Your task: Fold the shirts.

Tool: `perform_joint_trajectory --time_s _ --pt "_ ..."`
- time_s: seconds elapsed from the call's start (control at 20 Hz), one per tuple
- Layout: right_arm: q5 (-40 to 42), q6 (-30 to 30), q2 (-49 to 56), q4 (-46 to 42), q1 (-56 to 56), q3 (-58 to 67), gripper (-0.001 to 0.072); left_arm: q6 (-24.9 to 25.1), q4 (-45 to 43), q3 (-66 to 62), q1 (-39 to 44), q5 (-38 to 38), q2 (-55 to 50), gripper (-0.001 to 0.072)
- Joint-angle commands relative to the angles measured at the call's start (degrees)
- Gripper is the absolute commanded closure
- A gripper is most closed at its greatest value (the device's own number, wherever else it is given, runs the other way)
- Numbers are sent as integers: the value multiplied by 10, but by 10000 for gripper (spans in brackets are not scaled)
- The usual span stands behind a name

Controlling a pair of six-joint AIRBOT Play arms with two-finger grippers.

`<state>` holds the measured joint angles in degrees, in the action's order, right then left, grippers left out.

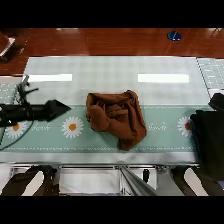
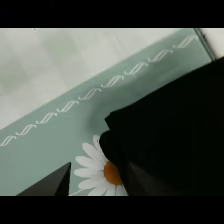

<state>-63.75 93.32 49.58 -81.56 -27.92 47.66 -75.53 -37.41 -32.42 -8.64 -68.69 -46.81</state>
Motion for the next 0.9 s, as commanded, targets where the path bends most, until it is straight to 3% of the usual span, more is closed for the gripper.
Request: perform_joint_trajectory --time_s 0.0,0.1,0.35,0.65,0.7,0.8,0.85 --pt "19 -63 -6 142 -30 -104 303 27 143 146 38 4 13 200" --pt "41 -70 -6 166 2 -141 303 31 183 193 93 88 13 200" --pt "46 -64 -6 146 72 -156 303 111 265 201 200 224 -35 201" --pt "39 -48 -6 141 108 -156 303 346 521 200 238 242 -163 211" --pt "35 -46 -6 136 114 -157 303 369 548 200 234 243 -166 257" --pt "24 -43 -6 131 132 -169 303 397 554 194 221 229 -166 684" --pt "23 -39 -6 132 146 -183 303 409 554 188 216 218 -166 681"
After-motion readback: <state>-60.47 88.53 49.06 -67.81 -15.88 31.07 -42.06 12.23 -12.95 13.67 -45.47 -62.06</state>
